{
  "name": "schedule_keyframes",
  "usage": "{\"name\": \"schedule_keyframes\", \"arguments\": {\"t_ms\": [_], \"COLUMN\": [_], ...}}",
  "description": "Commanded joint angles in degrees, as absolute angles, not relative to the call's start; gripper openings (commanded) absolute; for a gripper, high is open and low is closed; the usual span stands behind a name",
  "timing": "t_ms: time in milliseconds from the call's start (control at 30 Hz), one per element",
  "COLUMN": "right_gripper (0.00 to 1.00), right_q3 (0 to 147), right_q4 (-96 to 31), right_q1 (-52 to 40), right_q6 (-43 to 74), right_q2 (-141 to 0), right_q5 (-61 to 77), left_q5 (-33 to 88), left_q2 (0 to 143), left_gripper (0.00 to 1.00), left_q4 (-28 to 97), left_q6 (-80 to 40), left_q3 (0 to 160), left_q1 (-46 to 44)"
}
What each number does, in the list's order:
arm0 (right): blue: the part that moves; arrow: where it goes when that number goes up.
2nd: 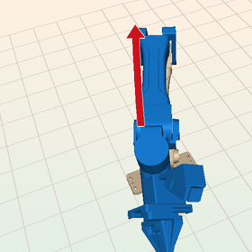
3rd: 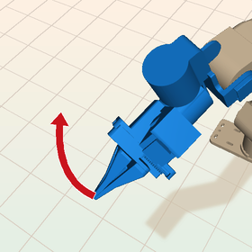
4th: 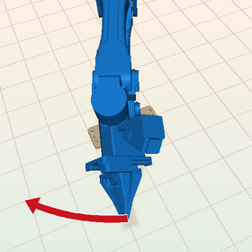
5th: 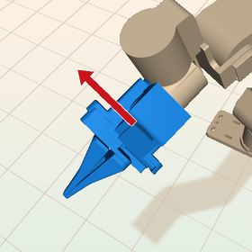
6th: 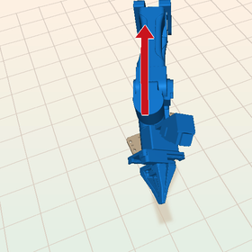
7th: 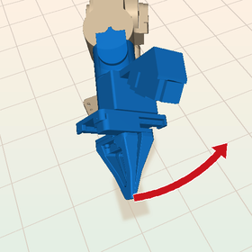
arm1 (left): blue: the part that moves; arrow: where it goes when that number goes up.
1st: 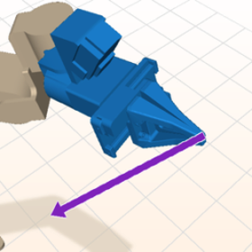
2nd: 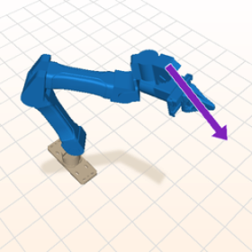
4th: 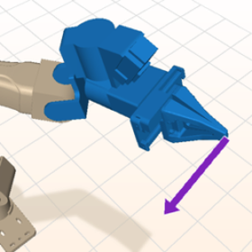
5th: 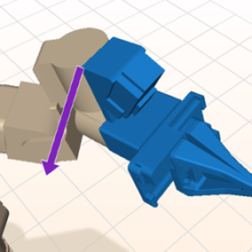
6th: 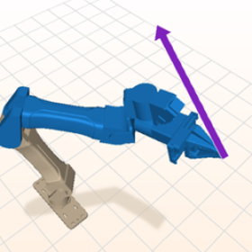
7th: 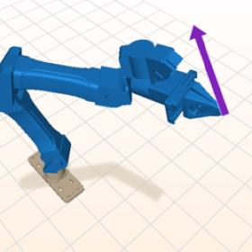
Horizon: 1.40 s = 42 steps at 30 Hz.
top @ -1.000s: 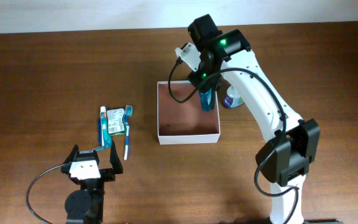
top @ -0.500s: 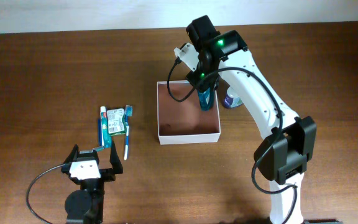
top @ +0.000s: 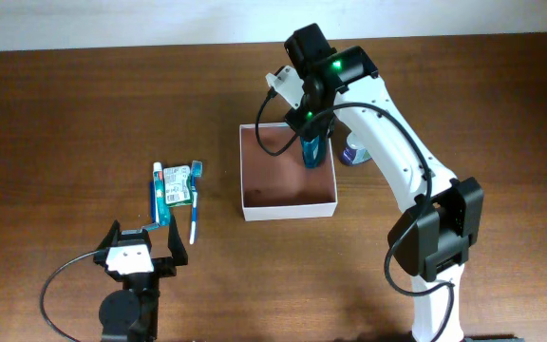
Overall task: Pack container
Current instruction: 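Lower the Listerine bottle into the box's back-right corner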
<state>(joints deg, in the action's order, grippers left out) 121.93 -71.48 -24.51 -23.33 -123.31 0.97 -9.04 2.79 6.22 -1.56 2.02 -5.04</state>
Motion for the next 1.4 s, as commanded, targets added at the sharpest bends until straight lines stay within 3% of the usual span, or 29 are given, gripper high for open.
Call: {"name": "schedule_keyframes", "arguments": {"t_ms": [0,433,567,800,867,967,1233,1367], "right_gripper": [0.27,0.27,0.20,0.20,0.21,0.33,0.38,0.45], "right_q3": [123.2,123.2,123.2,123.2,123.2,123.2,123.2,123.2], "right_q4": [-71.1,-71.1,-71.1,-71.1,-71.1,-71.1,-71.1,-71.1], "right_q1": [-24.2,-24.2,-24.2,-23.5,-23.2,-23.2,-23.2,-23.2], "right_q6": [-23.7,-23.8,-25.0,-25.3,-25.3,-25.3,-25.2,-25.2], "right_q2": [-123.2,-123.2,-123.2,-123.2,-123.2,-123.2,-123.2,-123.2], "right_q5": [0.4,0.1,-1.3,-1.3,-1.3,-1.3,-0.3,-0.3], "left_q5": [-9.5,-9.5,-9.5,-9.5,-9.5,-9.5,-9.5,-9.5], "left_q2": [2.8,2.8,2.8,2.8,2.8,2.8,2.8,2.8], "left_gripper": [1.00,1.00,1.00,1.00,1.00,1.00,1.00,1.00], "left_q4": [6.0,6.0,6.0,6.0,6.0,6.0,6.0,6.0], "left_q6": [-1.7,-1.7,-1.7,-1.7,-1.7,-1.7,-1.7,-1.7], "left_q3": [1.5,1.5,1.5,1.5,1.5,1.5,1.5,1.5], "left_q1": [-4.7,-4.7,-4.7,-4.7,-4.7,-4.7,-4.7,-4.7]}}
